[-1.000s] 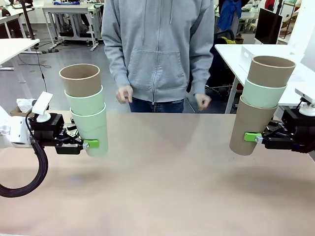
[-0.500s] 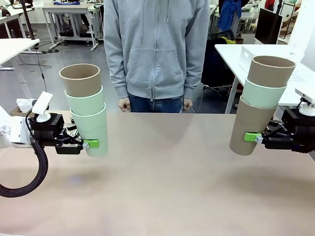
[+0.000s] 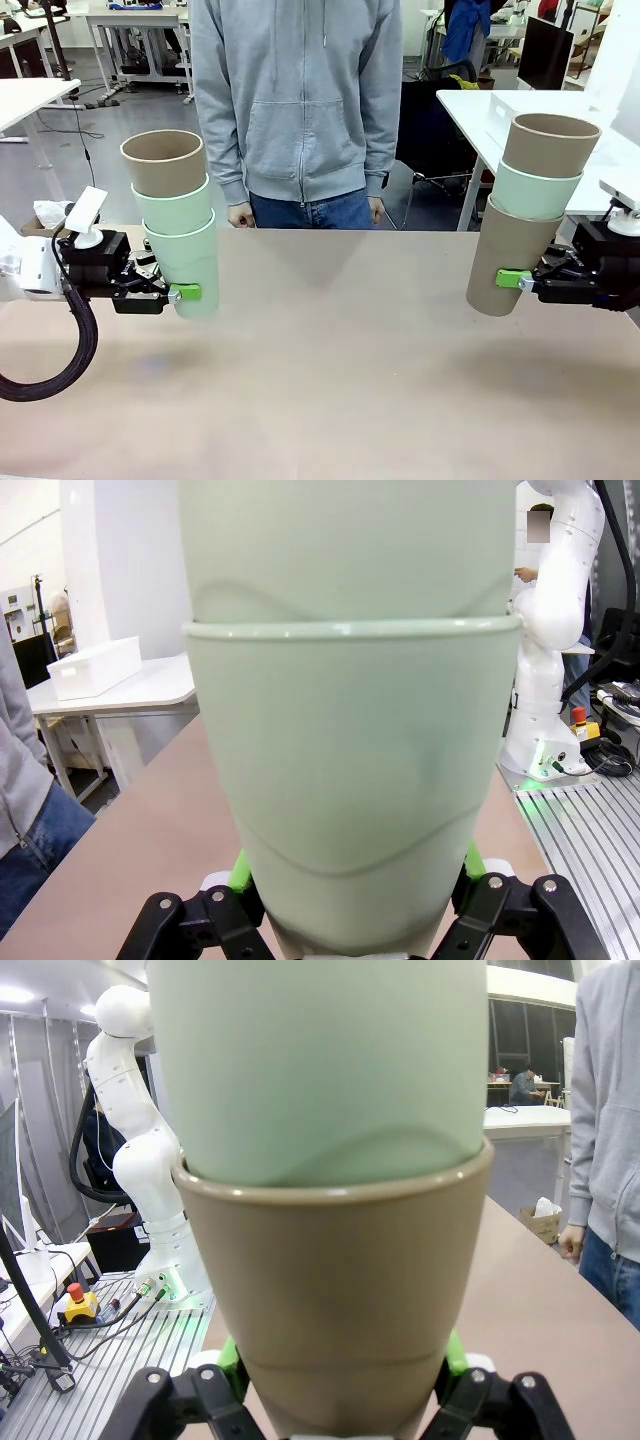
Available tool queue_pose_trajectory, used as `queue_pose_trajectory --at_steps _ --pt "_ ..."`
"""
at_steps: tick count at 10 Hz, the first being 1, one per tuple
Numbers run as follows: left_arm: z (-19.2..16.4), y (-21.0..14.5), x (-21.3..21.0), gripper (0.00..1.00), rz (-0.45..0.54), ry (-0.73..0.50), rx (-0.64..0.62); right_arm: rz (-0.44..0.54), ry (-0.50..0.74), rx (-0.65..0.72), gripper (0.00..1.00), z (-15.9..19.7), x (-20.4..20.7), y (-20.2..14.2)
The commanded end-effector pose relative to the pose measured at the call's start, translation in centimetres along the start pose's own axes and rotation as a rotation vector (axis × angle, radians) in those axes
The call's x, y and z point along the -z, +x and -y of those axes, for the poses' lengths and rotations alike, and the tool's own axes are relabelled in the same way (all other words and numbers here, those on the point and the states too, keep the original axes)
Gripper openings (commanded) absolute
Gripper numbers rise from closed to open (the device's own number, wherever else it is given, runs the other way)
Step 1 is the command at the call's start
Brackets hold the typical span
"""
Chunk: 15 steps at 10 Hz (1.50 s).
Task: Stack the cups and store them in the basket.
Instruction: Place the stack of Reusable plastic cups into the Pantry Basket.
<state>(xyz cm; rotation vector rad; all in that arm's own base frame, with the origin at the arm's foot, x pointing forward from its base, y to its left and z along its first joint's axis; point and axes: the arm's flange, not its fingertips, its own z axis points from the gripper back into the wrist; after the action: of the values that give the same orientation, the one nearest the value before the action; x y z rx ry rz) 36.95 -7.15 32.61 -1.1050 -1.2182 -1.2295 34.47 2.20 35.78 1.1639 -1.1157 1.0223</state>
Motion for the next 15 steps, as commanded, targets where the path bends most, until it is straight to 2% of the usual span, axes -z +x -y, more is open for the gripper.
queue_pose_trajectory --at_steps 1,15 --pt "0.01 0.32 0.04 0.83 0.004 -0.003 0.003 0.002 -0.002 -0.01 0.85 -0.01 0.0 0.35" --pt "0.01 0.32 0.04 0.83 0.004 -0.003 0.003 0.002 -0.002 -0.01 0.85 -0.01 0.0 0.35"
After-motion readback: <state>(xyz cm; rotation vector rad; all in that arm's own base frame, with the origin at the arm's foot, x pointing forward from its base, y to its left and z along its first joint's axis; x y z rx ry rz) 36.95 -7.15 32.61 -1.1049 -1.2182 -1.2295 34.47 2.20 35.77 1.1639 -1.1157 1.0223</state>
